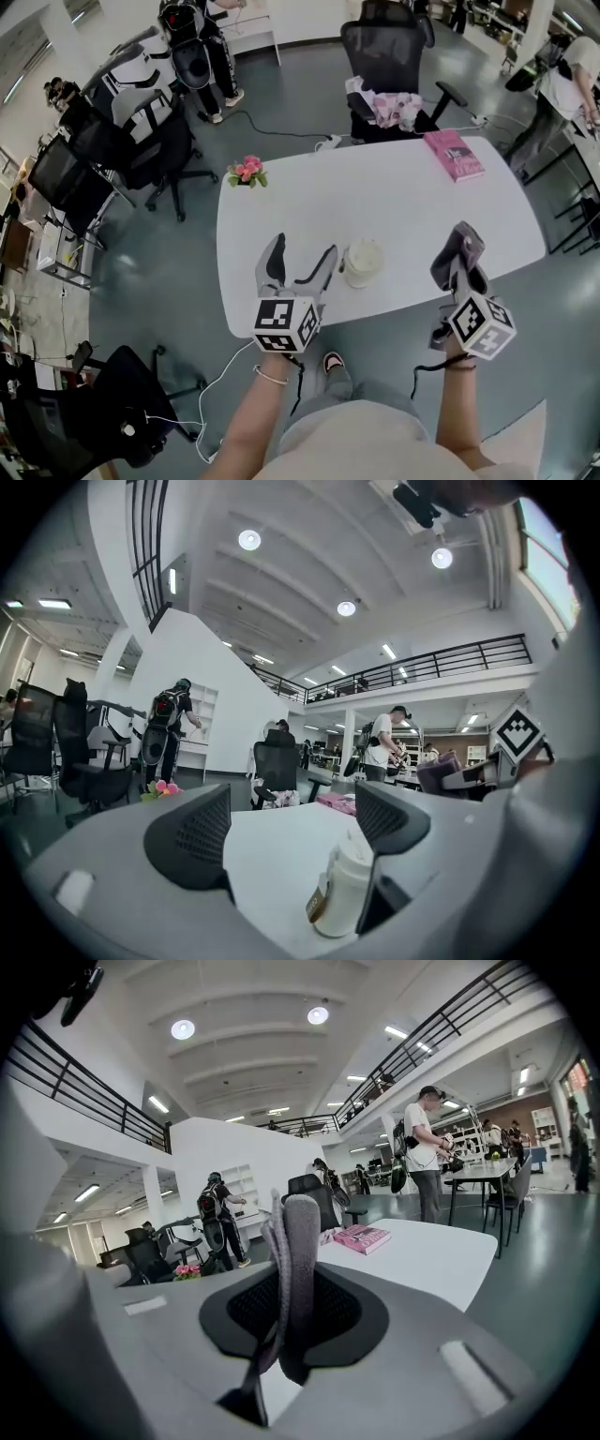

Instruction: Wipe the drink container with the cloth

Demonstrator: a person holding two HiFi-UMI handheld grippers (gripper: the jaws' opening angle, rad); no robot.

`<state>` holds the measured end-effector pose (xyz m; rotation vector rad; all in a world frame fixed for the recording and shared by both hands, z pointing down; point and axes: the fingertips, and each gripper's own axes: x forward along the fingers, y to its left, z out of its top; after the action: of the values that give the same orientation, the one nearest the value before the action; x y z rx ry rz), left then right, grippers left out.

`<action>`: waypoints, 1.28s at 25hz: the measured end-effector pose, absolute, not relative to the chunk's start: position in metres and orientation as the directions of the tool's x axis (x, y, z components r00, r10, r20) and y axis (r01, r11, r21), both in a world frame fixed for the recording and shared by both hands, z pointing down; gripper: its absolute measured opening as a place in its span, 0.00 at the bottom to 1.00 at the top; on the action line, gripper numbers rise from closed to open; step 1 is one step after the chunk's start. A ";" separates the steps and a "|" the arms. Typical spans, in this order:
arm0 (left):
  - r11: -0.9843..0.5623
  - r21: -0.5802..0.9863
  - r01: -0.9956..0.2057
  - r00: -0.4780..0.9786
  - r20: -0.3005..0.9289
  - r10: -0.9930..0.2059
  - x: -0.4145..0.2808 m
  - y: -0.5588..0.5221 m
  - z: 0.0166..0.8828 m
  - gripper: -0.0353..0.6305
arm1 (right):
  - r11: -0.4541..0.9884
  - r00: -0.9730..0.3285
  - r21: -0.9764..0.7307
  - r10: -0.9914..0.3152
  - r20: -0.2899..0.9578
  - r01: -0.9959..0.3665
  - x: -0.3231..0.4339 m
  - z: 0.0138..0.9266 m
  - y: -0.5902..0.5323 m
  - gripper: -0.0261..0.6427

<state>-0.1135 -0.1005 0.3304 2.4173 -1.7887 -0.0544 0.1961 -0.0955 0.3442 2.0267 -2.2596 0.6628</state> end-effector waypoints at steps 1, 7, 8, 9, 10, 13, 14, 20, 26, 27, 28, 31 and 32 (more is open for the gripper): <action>-0.294 0.130 -0.947 0.302 0.053 -0.952 -0.112 -0.106 0.331 0.67 | 0.056 -0.148 -0.288 -0.939 0.310 -0.956 0.196 0.347 -0.099 0.14; -0.331 0.128 -0.935 0.343 0.082 -0.936 -0.093 -0.122 0.336 0.68 | 0.038 -0.142 -0.296 -0.931 0.337 -0.954 0.214 0.355 -0.120 0.14; -0.335 0.125 -0.934 0.347 0.084 -0.934 -0.091 -0.124 0.334 0.68 | 0.043 -0.146 -0.298 -0.931 0.334 -0.953 0.216 0.352 -0.125 0.14; -0.341 0.122 -0.932 0.353 0.086 -0.932 -0.089 -0.125 0.333 0.68 | 0.049 -0.151 -0.298 -0.932 0.331 -0.953 0.217 0.349 -0.129 0.14; -0.350 0.120 -0.929 0.361 0.088 -0.928 -0.086 -0.126 0.332 0.68 | 0.055 -0.155 -0.297 -0.932 0.326 -0.953 0.218 0.347 -0.132 0.14; -0.390 0.110 -0.914 0.401 0.096 -0.911 -0.076 -0.130 0.332 0.68 | 0.069 -0.162 -0.294 -0.938 0.306 -0.953 0.223 0.338 -0.140 0.14; -0.407 0.103 -0.907 0.417 0.102 -0.903 -0.072 -0.130 0.333 0.68 | 0.071 -0.163 -0.291 -0.939 0.304 -0.954 0.224 0.337 -0.141 0.14; -0.539 0.096 -0.837 0.547 0.144 -0.824 -0.045 -0.124 0.343 0.68 | 0.054 -0.158 -0.294 -0.927 0.341 -0.954 0.235 0.352 -0.142 0.14; -0.649 0.074 -0.757 0.650 0.195 -0.735 -0.028 -0.116 0.359 0.68 | 0.050 -0.154 -0.284 -0.921 0.357 -0.957 0.235 0.357 -0.141 0.14; -0.663 0.074 -0.745 0.662 0.201 -0.722 -0.026 -0.114 0.362 0.68 | 0.049 -0.153 -0.282 -0.920 0.360 -0.958 0.235 0.358 -0.140 0.14; -0.676 0.074 -0.733 0.675 0.204 -0.709 -0.025 -0.113 0.364 0.68 | 0.049 -0.152 -0.279 -0.919 0.364 -0.959 0.234 0.359 -0.139 0.14; -0.727 0.075 -0.682 0.723 0.221 -0.655 -0.019 -0.109 0.372 0.69 | 0.045 -0.147 -0.270 -0.917 0.372 -0.962 0.233 0.359 -0.135 0.14; -0.745 0.074 -0.663 0.738 0.229 -0.634 -0.017 -0.108 0.375 0.69 | 0.041 -0.142 -0.266 -0.916 0.374 -0.963 0.233 0.359 -0.134 0.14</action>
<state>-0.0168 -0.1080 0.3749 2.7869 -1.0466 0.2843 0.2326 -0.1338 0.3586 1.9873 -2.1907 0.7023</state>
